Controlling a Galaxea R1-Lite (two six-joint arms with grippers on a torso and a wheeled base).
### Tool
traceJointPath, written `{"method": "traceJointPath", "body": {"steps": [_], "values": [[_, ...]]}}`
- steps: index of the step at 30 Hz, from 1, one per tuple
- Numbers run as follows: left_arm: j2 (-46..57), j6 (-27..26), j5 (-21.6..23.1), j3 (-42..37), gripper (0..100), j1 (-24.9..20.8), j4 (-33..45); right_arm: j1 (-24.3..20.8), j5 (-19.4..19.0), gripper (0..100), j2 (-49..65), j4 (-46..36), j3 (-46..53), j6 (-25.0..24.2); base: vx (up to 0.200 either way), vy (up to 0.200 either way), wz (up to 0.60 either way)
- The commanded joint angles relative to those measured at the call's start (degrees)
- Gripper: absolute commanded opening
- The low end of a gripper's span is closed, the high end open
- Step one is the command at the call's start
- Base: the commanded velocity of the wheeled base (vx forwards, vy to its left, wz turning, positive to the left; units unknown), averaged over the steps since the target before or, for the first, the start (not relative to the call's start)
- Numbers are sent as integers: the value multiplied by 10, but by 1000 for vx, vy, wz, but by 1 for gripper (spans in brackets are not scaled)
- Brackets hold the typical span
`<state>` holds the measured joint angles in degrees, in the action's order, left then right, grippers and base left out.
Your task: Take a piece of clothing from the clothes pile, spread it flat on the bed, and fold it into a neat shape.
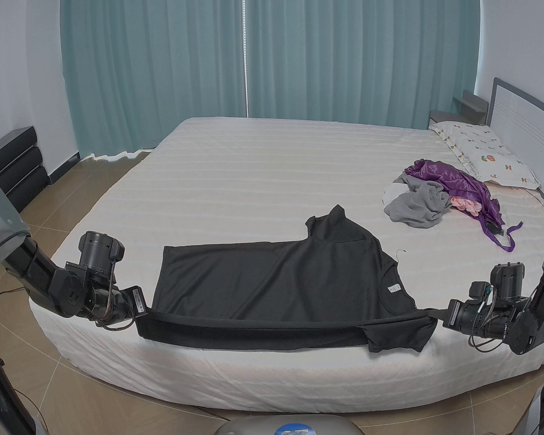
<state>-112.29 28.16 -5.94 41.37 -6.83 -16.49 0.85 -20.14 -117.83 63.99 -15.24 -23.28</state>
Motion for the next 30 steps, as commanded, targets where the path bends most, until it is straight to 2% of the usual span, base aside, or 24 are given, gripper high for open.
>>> {"method": "traceJointPath", "body": {"steps": [1,7,21,25,29,30], "values": [[-49,1,0,34,0,1,0,-1,1,0,-35,-7,-36,-1,0,0,0],[-86,2,0,69,0,1,0,-9,2,0,-69,-11,-72,-1,0,0,0],[-174,7,0,148,0,-1,-2,-17,4,0,-133,-117,-210,-2,0,0,0],[-181,7,0,153,0,-1,-2,-17,5,0,-139,-127,-223,-2,0,0,0],[-202,22,0,172,0,-2,-1,-17,5,0,-155,-158,-261,-2,0,0,0],[-203,23,0,173,100,-3,-1,-17,5,0,-158,-161,-264,-2,0,0,0]]}}
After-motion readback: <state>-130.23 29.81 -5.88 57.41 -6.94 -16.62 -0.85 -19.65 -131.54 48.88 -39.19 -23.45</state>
